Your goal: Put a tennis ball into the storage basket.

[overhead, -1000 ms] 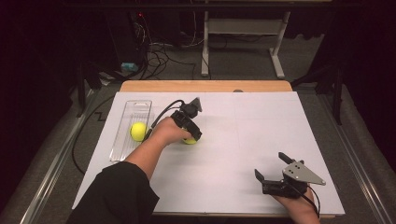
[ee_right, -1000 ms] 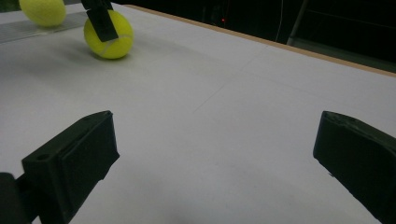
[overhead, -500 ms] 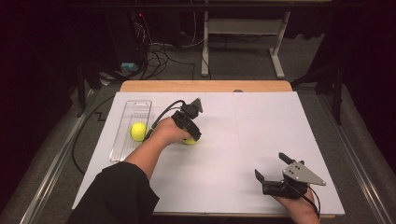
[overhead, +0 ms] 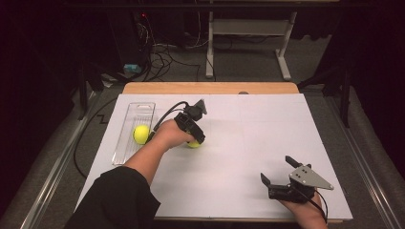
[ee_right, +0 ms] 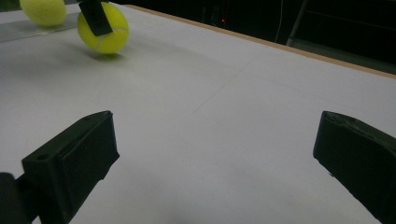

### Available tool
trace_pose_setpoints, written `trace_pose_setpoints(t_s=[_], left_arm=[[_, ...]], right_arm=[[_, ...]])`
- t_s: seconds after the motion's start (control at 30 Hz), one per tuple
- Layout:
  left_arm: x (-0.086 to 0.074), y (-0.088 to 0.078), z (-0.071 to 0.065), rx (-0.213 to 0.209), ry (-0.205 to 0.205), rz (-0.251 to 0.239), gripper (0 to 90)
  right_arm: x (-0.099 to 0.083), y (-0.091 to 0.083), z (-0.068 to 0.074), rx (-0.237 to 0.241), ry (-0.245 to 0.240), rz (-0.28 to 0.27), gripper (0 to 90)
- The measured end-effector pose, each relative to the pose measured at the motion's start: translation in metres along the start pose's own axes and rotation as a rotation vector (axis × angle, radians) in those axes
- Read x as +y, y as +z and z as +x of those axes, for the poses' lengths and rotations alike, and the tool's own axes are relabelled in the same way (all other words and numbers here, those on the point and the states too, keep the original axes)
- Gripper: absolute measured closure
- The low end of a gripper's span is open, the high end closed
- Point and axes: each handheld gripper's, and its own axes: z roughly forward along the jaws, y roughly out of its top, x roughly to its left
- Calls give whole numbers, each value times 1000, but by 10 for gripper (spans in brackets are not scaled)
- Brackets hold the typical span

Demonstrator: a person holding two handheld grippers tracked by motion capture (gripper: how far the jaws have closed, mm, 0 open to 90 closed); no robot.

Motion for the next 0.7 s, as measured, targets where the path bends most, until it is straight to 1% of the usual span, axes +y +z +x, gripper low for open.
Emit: trace_pose_setpoints(t_s=[0.33, 0.4, 0.57, 0.7], left_arm=[[-11, -15, -3, 7, 18, 14, 272], [-14, -19, -2, 5, 14, 16, 272], [-25, -28, 1, 15, 7, 16, 272], [-35, -35, 5, 7, 3, 15, 272]], right_arm=[[0, 0, 1, 0, -1, 1, 0], [0, 0, 1, 3, 0, 0, 0], [1, 0, 2, 3, -2, -1, 0], [1, 0, 2, 2, -2, 0, 0]])
